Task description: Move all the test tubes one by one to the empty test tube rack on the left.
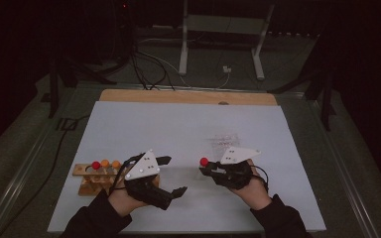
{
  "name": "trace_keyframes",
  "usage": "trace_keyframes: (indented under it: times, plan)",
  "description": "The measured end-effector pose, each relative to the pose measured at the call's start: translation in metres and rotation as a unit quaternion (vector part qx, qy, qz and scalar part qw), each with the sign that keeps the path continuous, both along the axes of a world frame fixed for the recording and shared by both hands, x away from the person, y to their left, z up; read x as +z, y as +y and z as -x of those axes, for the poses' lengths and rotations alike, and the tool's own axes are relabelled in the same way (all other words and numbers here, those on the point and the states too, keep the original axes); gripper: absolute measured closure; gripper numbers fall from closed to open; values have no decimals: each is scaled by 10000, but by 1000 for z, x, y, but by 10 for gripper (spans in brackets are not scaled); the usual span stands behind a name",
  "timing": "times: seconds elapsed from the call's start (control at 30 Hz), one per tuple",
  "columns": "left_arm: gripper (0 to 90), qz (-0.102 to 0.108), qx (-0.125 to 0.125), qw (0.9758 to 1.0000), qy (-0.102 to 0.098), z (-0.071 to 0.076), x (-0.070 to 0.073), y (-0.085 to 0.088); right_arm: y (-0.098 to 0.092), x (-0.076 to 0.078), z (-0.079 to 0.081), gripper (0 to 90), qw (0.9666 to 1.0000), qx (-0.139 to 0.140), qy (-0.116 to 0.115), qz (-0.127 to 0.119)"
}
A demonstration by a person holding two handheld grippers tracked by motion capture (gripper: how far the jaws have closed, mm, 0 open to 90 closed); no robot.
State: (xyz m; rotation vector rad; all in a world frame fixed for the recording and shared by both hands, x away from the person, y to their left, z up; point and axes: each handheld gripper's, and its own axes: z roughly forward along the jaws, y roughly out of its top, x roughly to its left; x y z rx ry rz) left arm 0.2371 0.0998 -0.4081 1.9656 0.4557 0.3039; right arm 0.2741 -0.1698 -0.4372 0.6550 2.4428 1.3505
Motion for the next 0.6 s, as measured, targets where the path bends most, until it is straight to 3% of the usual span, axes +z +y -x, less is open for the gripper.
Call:
trace_keyframes:
  times: [0.27,0.4,0.6]
  plan:
    - [186,58,-149,9998,-110,-4,3,-14,5,0,7,746,9999,120,2,-14]
    - [303,69,-286,9995,-149,-5,2,-19,7,0,10,746,9999,170,11,-16]
    - [406,-24,-310,9993,-230,-6,-3,-24,10,0,13,746,9997,250,17,-9]
